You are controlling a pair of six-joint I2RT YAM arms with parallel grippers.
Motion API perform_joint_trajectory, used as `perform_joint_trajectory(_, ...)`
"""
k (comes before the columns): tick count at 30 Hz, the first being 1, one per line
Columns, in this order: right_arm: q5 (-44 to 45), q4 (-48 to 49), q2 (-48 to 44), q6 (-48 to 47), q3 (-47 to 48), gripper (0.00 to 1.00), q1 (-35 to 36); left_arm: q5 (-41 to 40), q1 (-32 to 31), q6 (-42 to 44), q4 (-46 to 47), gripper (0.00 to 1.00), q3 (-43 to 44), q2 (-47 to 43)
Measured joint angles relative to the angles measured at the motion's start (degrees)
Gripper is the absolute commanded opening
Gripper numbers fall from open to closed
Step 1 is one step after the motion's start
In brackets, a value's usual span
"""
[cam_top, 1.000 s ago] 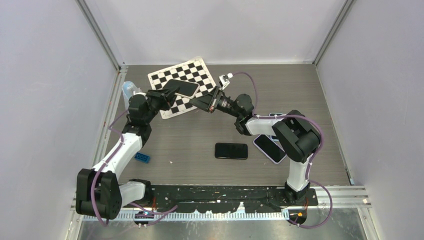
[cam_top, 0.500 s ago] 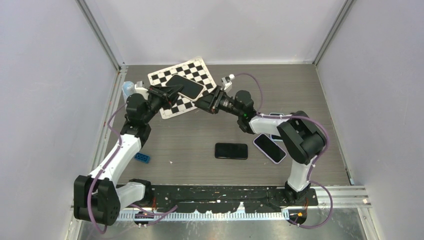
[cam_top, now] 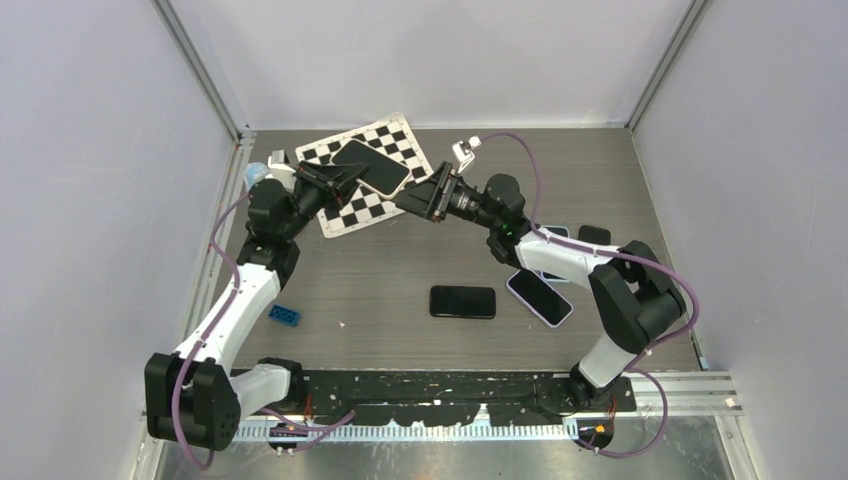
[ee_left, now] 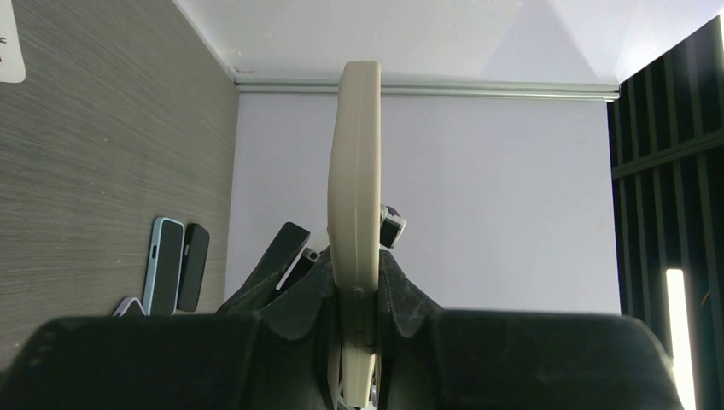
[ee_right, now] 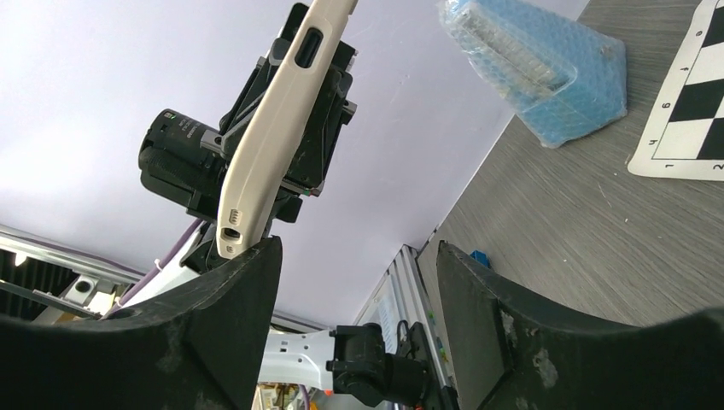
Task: Take the phone out of the phone case
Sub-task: Remove the phone case from the phone.
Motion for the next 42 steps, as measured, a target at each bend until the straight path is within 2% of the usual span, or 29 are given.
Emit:
perform_joint_trajectory(7, -0.7, 1.0, -0.1, -1.6, -1.3, 0.77, 0.1, 0.1, 0.0, 1.4, -0.1, 0.00, 0.0, 0.2)
perform_joint_trajectory(11, -4.1, 1.7, -1.0, -4.8, -3.3, 0.83, 0.4, 0.6, 0.1, 4.5, -1.6, 0.00, 0.2, 1.4)
perform_joint_trajectory(18, -11.3, 4.0, -5.1, -5.9, -3.8, 0.84, -2.0, 8.2, 1.6, 13.7, -3.4, 0.00, 4.5, 4.8)
perform_joint_trajectory(22, -12.0, 6.0, -5.3, -2.4, -3.9, 0.80, -6.3, 14.8, 2.2, 19.9, -3.7, 0.00, 8.1, 5.6)
perform_joint_trajectory(29, -13.2, 7.1, -4.8, 3.2, -3.7, 0.53, -8.9, 26.7, 2.3, 25.6, -2.5, 0.00, 10.9, 6.6)
perform_joint_trajectory(31, -14.1, 7.5, -4.2, 4.2, -3.3, 0.49, -8.8, 29.2, 2.3, 26.4, -2.3, 0.00, 10.9, 7.1)
perform_joint_trajectory(42, -20.9, 14.2, -2.3, 9.8, -1.3, 0.49, -7.7, 33.3, 2.3, 26.7, -1.7, 0.00, 11.0, 7.4)
